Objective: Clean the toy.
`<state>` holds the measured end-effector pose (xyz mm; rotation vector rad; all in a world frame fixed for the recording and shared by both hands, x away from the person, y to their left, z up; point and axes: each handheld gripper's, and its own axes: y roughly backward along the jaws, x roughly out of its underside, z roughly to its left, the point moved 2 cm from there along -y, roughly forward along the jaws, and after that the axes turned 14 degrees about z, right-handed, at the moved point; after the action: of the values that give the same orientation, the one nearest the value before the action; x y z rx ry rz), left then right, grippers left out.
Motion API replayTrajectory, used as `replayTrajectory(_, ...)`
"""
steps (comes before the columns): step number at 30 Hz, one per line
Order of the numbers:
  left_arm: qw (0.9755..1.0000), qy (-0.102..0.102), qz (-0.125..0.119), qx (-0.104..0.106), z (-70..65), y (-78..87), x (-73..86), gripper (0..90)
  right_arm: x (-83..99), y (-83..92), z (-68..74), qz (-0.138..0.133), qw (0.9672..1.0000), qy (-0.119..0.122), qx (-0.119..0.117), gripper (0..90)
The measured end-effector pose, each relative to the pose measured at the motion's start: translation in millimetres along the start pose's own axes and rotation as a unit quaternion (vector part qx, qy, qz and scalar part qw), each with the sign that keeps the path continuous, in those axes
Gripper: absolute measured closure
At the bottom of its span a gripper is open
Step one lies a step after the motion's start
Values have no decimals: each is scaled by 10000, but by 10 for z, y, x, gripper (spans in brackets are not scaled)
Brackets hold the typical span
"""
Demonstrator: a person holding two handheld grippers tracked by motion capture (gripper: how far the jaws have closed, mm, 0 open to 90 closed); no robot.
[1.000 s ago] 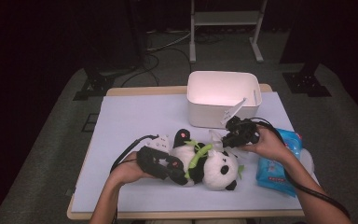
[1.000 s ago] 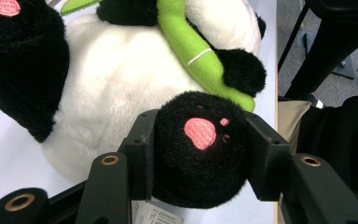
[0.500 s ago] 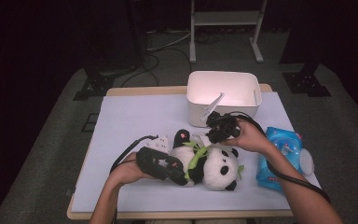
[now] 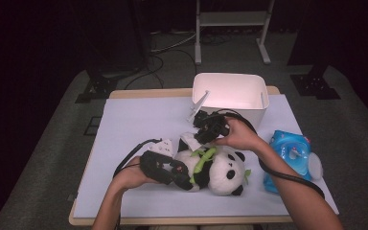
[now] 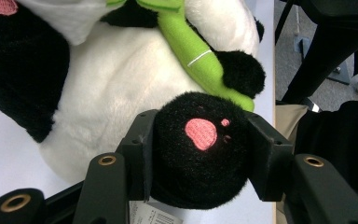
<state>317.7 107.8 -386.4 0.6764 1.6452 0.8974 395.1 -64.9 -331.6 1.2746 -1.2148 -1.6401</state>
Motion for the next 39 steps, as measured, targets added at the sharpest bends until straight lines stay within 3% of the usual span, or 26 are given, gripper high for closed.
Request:
replayTrajectory(10,10000,34,-56,15,9,0,7,494,-200,-12,9,-59,10000,68,-23,840)
replayTrajectory(20,9999,103,-16,-98,28,50,26,388,-67,-172,28,211,9997,24,-81,840)
replayTrajectory(25,9996,220,32,-147,48,77,73,369,-47,-169,41,158,9998,12,-136,839)
replayTrajectory(39,9995,231,-129,-146,79,118,116,494,-65,-177,308,39,9990,376,-240,838)
